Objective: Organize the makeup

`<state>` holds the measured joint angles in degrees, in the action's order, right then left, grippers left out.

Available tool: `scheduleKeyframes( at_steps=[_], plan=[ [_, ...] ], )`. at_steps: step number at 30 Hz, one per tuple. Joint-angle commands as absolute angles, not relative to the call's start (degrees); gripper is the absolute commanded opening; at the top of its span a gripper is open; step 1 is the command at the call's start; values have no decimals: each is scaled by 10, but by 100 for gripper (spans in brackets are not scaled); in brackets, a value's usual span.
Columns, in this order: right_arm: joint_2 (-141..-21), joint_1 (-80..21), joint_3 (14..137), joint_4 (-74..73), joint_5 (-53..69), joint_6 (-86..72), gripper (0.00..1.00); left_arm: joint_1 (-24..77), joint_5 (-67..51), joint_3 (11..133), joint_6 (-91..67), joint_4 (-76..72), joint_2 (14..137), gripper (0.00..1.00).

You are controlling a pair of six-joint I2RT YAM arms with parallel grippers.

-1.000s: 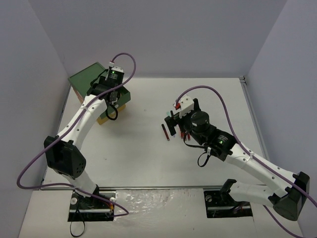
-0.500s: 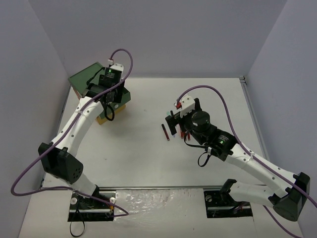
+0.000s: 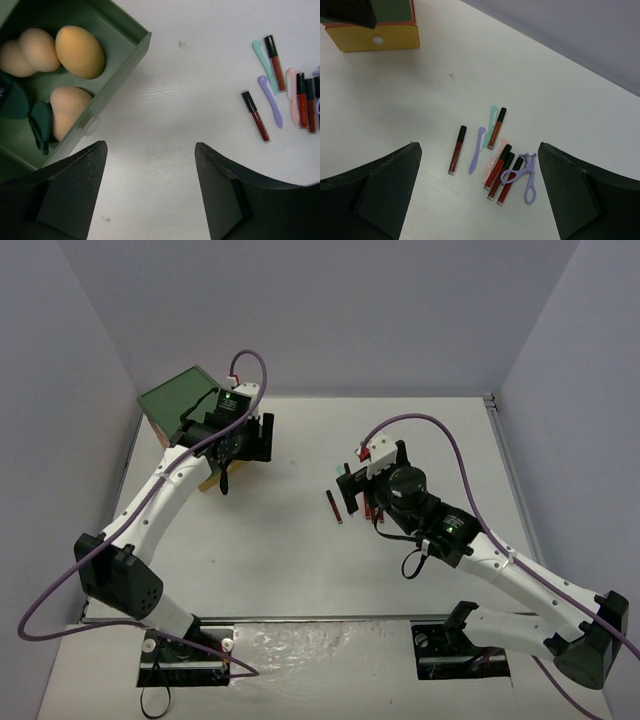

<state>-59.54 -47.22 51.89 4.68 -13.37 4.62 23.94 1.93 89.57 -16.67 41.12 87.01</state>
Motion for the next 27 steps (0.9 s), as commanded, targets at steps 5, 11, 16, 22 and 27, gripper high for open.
scheduleKeyframes(
  at_steps=[5,11,16,22,27],
  plan=[
    [-572,-469,512,78,-159,43,100,233,51,912,-164,387,904,73],
    [-575,-468,511,77,-158,43,100,227,101,937,-151,387,926,74],
    [-574,-468,511,78,-159,45,100,219,139,958,-131,379,939,74],
    [-574,-468,509,78,-158,45,100,204,165,970,-109,362,954,75],
    [-575,-468,509,78,-159,45,100,183,169,976,-101,353,972,75]
  ],
)
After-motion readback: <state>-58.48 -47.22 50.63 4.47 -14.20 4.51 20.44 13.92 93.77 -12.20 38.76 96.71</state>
